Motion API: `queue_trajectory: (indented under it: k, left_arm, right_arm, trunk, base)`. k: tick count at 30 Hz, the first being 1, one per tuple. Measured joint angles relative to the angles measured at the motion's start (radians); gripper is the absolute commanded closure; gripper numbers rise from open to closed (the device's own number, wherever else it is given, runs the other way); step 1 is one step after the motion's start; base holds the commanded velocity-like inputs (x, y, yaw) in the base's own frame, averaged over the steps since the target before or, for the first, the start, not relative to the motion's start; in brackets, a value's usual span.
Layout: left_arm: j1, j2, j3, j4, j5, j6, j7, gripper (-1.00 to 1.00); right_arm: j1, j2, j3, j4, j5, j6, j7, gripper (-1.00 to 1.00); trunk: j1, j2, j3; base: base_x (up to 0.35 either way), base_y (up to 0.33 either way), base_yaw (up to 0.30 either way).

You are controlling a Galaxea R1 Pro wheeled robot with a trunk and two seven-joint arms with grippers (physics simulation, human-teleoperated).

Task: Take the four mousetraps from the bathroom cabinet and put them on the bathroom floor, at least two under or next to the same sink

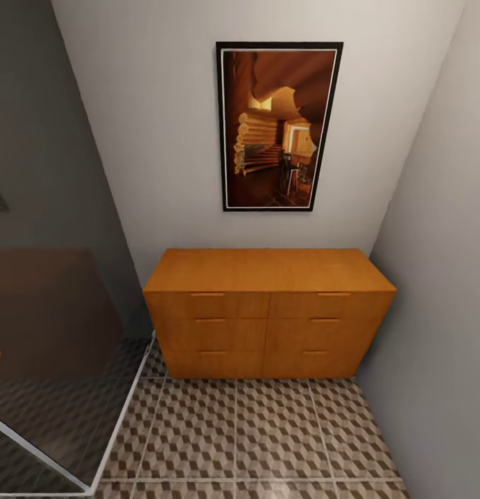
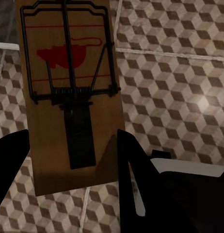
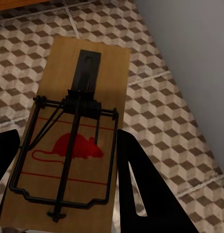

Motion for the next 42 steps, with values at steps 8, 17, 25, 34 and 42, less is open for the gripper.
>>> queue_trajectory:
  k: [8,17,25,34,42]
  left_arm:
    - [0.0,-0.013,-0.001,0.001,0.0,0.0,0.0,1.0]
    - [0.0,-0.02,0.0,0.002,0.001,0.0,0.0,1.0]
    - [0.0,-0.021,0.0,0.002,0.0,0.0,0.0,1.0]
    - [0.0,-0.021,0.0,0.004,0.0,0.0,0.0,1.0]
    - [0.0,-0.021,0.0,0.006,0.0,0.0,0.0,1.0]
  right_arm:
    - [0.0,0.0,0.0,0.0,0.0,0.0,0.0,1.0]
    - [0.0,0.0,0.0,0.0,0.0,0.0,0.0,1.0]
    - [0.0,0.0,0.0,0.0,0.0,0.0,0.0,1.0]
    - [0.0,-0.001,0.0,0.0,0.0,0.0,-0.001,1.0]
    - [0.0,-0.001,-0.001,0.0,0.0,0.0,-0.002,1.0]
  trunk:
    - [0.0,0.0,0.0]
    - [0.0,0.0,0.0]
    - [0.0,0.0,0.0]
    - [0.0,0.0,0.0]
    - [0.0,0.0,0.0]
  base:
    - [0.0,0.0,0.094]
    - [0.0,0.0,0.094]
    - [0.0,0.0,0.118]
    - [0.0,0.0,0.13]
    - [0.0,0.0,0.211]
